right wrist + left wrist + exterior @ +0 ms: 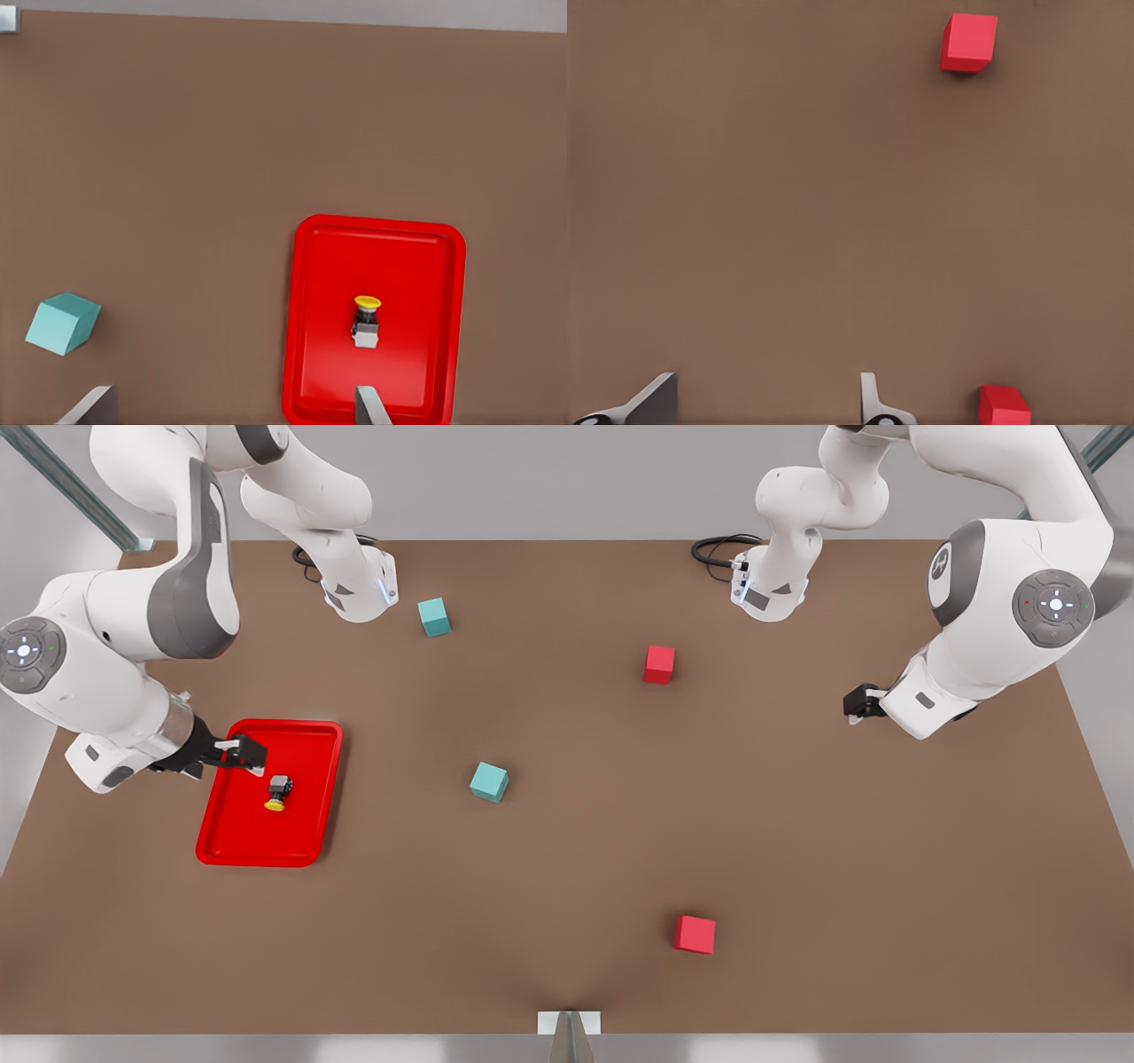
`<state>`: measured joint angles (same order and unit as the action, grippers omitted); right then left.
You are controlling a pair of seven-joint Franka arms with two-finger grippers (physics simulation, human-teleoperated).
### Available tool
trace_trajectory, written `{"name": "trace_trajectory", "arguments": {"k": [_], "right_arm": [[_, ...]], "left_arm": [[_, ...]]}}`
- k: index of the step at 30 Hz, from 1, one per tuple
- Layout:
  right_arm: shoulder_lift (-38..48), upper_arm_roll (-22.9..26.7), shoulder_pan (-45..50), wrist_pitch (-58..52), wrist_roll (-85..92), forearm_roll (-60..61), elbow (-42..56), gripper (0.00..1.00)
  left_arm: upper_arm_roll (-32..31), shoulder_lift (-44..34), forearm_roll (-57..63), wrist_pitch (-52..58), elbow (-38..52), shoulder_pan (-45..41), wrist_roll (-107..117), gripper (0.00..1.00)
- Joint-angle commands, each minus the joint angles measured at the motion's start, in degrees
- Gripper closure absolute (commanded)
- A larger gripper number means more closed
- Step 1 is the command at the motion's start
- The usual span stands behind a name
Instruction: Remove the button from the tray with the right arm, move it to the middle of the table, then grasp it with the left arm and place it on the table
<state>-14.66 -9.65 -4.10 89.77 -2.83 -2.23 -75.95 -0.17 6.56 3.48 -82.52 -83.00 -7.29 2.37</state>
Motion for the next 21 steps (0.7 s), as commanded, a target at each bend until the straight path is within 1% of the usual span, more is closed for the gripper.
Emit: {"name": "trace_trajectory", "arguments": {"k": [1, 4, 6, 7, 8, 9, 10, 11, 12, 13, 14, 16, 18, 21], "right_arm": [[0.07, -0.02, -0.38, -0.39, 0.55, 0.47, 0.02, 0.00], [-0.81, -0.10, 1.64, -1.44, -0.86, 0.30, -1.74, 0.00], [0.33, -0.28, 1.73, 0.84, -4.19, 0.12, -10.08, 0.00], [5.50, -1.86, 1.73, 5.66, -7.09, -1.37, -18.59, 0.00], [13.15, -3.53, 1.29, 16.46, -8.68, -2.34, -32.56, 0.00], [15.98, -3.71, 1.20, 20.71, -8.77, -2.34, -39.79, 0.00], [15.63, -3.62, 0.50, 20.97, -8.51, -2.25, -41.73, 0.00], [13.17, -3.62, -2.31, 21.23, -7.54, -2.25, -41.73, 0.00], [8.96, -3.53, -4.42, 28.16, -7.45, -3.39, -42.43, 0.00], [2.36, -3.62, -8.55, 35.90, -5.18, -7.00, -42.52, 0.00], [-2.29, -3.62, -12.24, 42.84, 0.53, -7.00, -42.52, 0.00], [-7.66, -3.62, -16.81, 50.32, 6.52, -7.00, -42.43, 0.00], [-8.19, -3.53, -18.39, 50.67, 6.70, -7.17, -42.08, 0.00], [-8.63, -3.53, -19.10, 57.96, 8.54, -7.17, -45.24, 0.00]], "left_arm": [[0.00, -0.06, 0.04, -0.10, -0.05, 0.00, -0.09, 0.00], [0.00, 0.29, 0.13, -0.10, 0.03, 0.00, -0.09, 0.00], [0.00, 0.29, 0.13, -0.10, 0.03, 0.00, -0.09, 0.00], [0.00, 0.38, 0.13, -0.18, -0.06, 0.00, -0.09, 0.00], [0.00, 0.91, 0.13, -0.62, -0.05, 0.00, -0.09, 0.00], [0.00, 1.35, 0.13, -0.71, 0.03, 0.00, -0.09, 0.00], [0.00, 1.79, 0.21, -0.97, 0.03, 0.00, -0.09, 0.00], [0.00, 2.14, 0.21, -1.24, 0.03, 0.00, -0.09, 0.00], [0.00, 2.23, 0.21, -1.24, 0.03, -0.09, -0.09, 0.00], [0.00, 2.40, 0.21, -1.33, 0.03, -0.09, -0.17, 0.00], [0.00, 2.84, 0.21, -1.50, 0.03, -0.09, -0.26, 0.00], [0.00, 2.93, 0.21, -1.59, -0.05, -0.09, -0.26, 0.00], [0.00, 3.72, 0.30, -1.59, -0.06, -0.18, -0.26, 0.00], [0.00, 6.71, 0.30, -2.73, -0.06, -0.44, -0.26, 0.00]]}}
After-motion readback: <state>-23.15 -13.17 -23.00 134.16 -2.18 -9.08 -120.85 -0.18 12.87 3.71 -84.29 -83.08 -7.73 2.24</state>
